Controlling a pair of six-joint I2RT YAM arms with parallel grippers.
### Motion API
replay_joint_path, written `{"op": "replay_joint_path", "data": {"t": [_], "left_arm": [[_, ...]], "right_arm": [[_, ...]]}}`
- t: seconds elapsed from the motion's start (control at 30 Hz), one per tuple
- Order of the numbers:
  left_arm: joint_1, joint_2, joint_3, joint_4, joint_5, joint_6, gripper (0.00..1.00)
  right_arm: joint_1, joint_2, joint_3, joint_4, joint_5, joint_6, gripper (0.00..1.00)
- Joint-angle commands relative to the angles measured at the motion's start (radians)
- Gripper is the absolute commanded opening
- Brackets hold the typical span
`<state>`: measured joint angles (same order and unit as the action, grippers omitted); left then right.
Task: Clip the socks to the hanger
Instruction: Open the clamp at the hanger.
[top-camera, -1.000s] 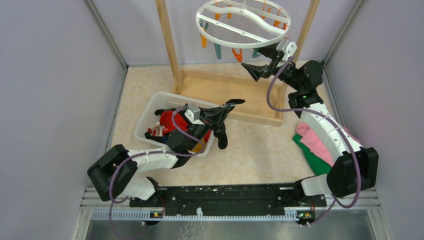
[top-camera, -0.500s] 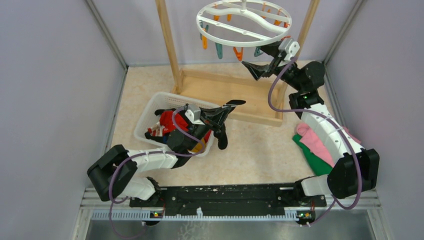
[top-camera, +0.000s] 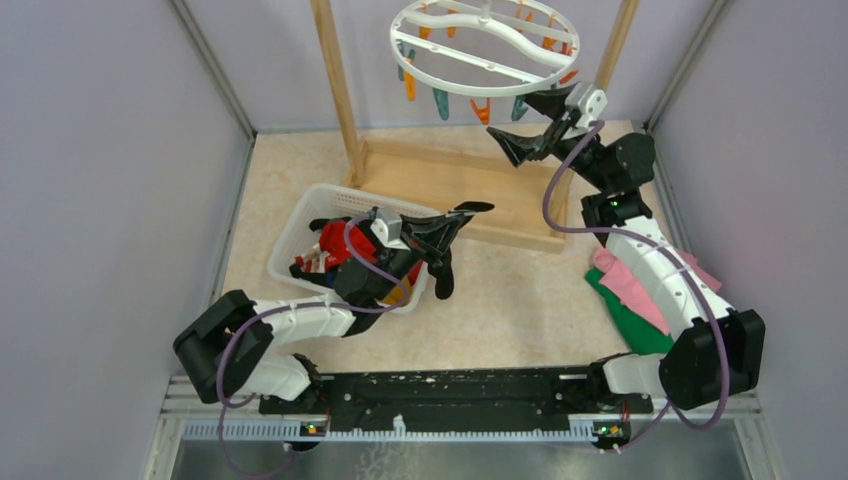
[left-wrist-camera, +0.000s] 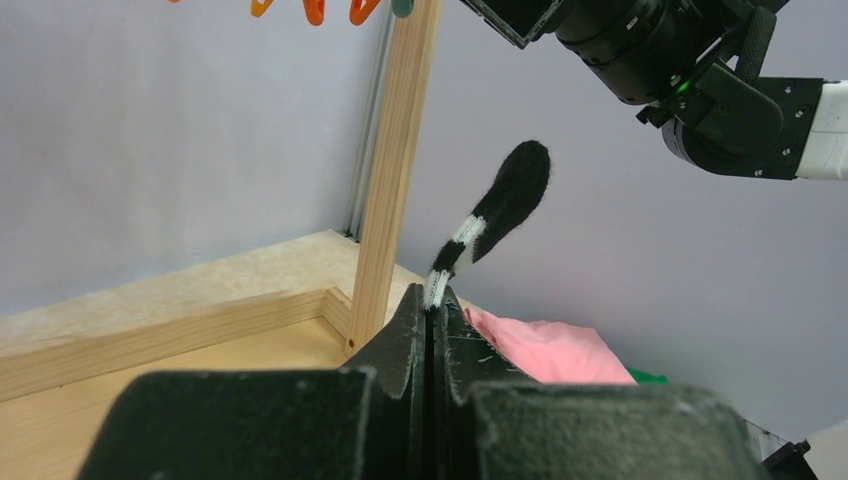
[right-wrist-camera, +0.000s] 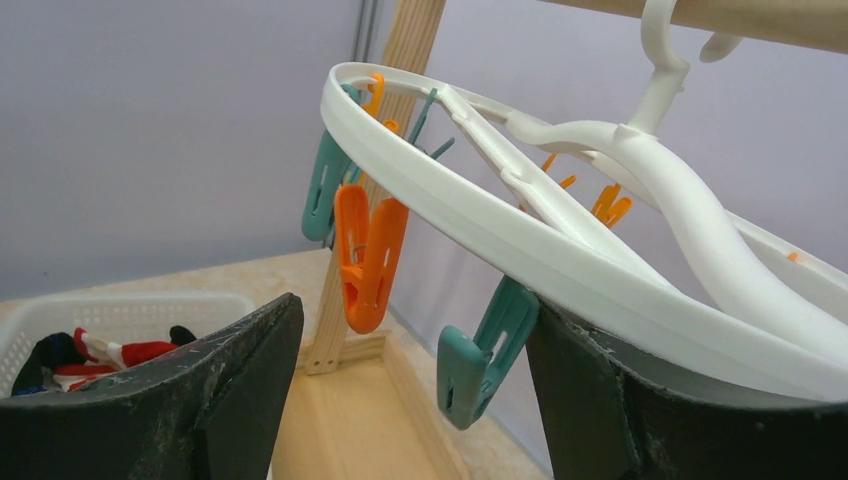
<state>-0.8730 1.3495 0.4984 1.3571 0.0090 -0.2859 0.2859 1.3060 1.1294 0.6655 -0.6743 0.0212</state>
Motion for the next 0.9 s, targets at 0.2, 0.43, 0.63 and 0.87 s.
{"op": "replay_joint_path", "data": {"t": [0.2,0.43,0.63,0.87], "left_arm": [[0.0,-0.019,0.054,0.015,0.035,-0.023,0.0],[-0.001,-0.02,0.063,0.004,0.042,-0.025,0.0],[-0.003,-0.029,0.058,-0.004,0.034,-0.019,0.0],[-0.002,-0.025,0.061,-0.003,0.026,0.001,0.0]], "right_arm": [[0.004,-0.06,-0.035,0.081,-0.006,0.003,0.79],[0.005,-0.057,-0.042,0.082,0.014,0.014,0.78],[0.005,-0.027,-0.037,0.08,0.017,0.029,0.78],[0.01,0.003,-0.005,0.077,-0.01,0.04,0.76]]}}
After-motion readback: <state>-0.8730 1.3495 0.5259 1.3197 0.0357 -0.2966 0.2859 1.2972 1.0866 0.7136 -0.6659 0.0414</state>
